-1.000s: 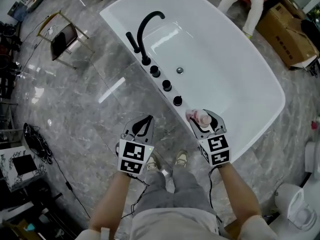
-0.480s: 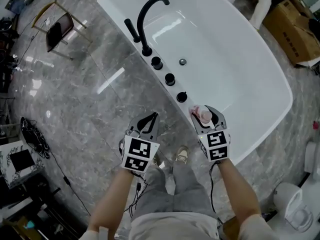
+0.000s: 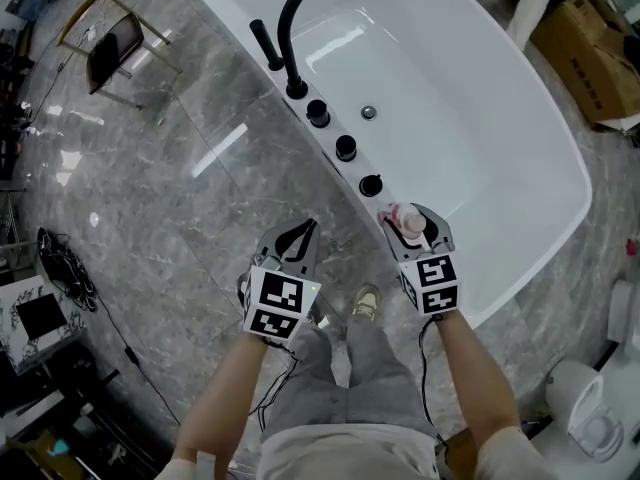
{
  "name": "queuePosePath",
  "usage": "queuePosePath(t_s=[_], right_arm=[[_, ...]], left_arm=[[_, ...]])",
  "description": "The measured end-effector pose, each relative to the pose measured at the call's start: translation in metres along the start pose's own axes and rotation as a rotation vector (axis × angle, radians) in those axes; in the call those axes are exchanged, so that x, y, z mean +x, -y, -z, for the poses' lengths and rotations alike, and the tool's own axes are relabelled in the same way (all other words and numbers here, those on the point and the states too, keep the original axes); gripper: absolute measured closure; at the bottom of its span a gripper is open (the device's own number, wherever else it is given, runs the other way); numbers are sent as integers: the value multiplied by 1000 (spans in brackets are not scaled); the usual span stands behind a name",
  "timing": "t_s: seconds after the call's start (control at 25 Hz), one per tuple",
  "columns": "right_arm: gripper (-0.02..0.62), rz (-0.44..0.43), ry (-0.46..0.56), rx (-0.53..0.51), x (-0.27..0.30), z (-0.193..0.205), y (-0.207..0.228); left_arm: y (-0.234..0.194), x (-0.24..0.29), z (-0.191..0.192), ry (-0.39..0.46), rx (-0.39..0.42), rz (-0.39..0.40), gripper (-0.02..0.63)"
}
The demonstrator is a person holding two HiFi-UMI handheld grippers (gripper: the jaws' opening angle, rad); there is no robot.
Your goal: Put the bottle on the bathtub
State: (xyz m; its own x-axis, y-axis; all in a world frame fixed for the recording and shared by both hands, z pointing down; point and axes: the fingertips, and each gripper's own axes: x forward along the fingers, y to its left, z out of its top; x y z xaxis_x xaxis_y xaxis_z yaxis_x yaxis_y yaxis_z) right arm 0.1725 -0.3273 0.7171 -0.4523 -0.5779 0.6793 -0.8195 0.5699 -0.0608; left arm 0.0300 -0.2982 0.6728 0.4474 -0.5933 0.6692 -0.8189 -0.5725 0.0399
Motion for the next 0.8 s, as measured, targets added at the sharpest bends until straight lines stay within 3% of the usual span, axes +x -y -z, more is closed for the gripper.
queuePosePath(t_s=[0.52,0.64,0.8], right_arm=[[346,44,43,-46,8,-2,-6],[297,47,23,-21,7,-3,-6],[290,28,27,32,-1,-13,-7]], left_arm=[[4,-3,15,2,-3,14,583],[4,-9,15,0,-3,15,582],[3,-16,11,1,-4,11,583]])
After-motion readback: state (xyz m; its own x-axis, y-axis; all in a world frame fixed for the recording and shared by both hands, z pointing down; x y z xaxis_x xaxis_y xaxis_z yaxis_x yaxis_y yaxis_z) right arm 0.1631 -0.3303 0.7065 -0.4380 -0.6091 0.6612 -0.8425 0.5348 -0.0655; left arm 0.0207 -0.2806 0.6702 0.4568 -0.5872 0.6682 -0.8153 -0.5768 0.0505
